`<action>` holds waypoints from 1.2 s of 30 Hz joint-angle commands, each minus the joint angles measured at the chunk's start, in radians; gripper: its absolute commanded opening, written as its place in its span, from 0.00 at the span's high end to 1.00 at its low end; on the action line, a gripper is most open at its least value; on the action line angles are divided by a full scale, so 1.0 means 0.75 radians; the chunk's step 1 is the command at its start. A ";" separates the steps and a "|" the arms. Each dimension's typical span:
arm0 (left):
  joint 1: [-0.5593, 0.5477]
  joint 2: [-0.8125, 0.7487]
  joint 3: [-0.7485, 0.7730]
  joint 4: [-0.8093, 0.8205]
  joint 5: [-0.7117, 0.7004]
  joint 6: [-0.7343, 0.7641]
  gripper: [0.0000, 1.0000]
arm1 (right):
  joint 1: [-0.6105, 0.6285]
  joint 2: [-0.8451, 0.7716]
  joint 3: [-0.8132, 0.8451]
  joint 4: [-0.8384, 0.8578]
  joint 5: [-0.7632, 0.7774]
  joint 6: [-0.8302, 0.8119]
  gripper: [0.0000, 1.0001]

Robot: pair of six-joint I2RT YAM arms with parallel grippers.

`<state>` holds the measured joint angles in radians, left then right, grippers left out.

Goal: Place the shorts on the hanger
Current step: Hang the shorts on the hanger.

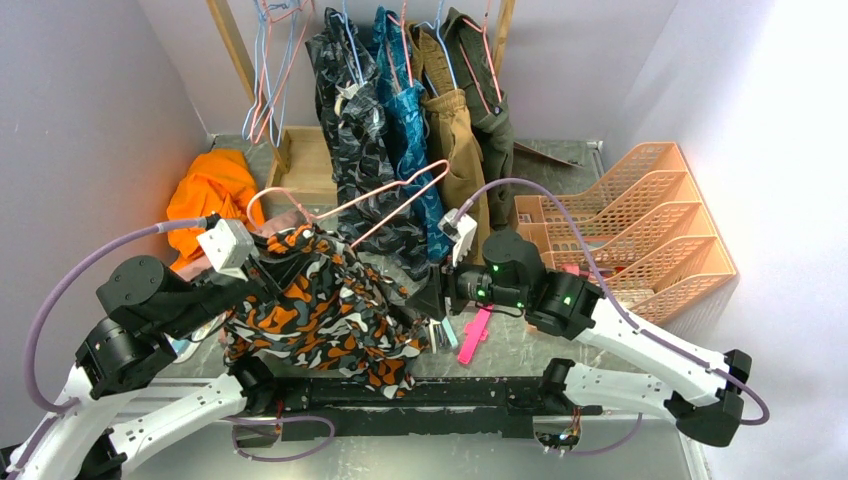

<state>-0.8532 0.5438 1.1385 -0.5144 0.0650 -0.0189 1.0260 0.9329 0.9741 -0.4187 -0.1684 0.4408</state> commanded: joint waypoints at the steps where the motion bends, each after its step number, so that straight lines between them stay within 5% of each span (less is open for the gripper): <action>1: 0.002 -0.013 0.021 0.046 -0.059 0.006 0.93 | 0.024 0.009 0.028 -0.098 0.009 0.003 0.46; 9: 0.002 -0.009 0.026 0.048 -0.064 0.007 0.93 | 0.047 0.124 0.099 -0.234 0.016 -0.039 0.51; 14: 0.002 0.001 0.082 0.073 -0.030 -0.003 0.93 | 0.048 0.139 0.197 -0.312 0.368 -0.016 0.90; 16: 0.002 0.009 0.140 0.109 0.022 -0.004 0.93 | 0.048 0.134 0.331 -0.348 0.613 -0.078 0.99; 19: 0.002 0.034 0.273 0.160 0.082 -0.005 0.93 | 0.047 0.156 0.645 -0.341 0.823 -0.217 1.00; 23: 0.003 0.035 0.403 0.259 0.152 -0.038 0.93 | 0.048 0.145 0.899 -0.192 0.818 -0.339 1.00; 33: 0.003 -0.142 0.149 0.234 0.117 -0.128 0.93 | 0.049 0.098 0.378 -0.130 0.700 -0.074 1.00; 36: 0.002 -0.141 0.104 0.174 0.143 -0.140 0.93 | 0.049 0.124 0.406 -0.169 0.696 -0.077 1.00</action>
<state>-0.8532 0.4496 1.2434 -0.3836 0.1543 -0.0921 1.0664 1.0222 1.2713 -0.4927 0.3408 0.3389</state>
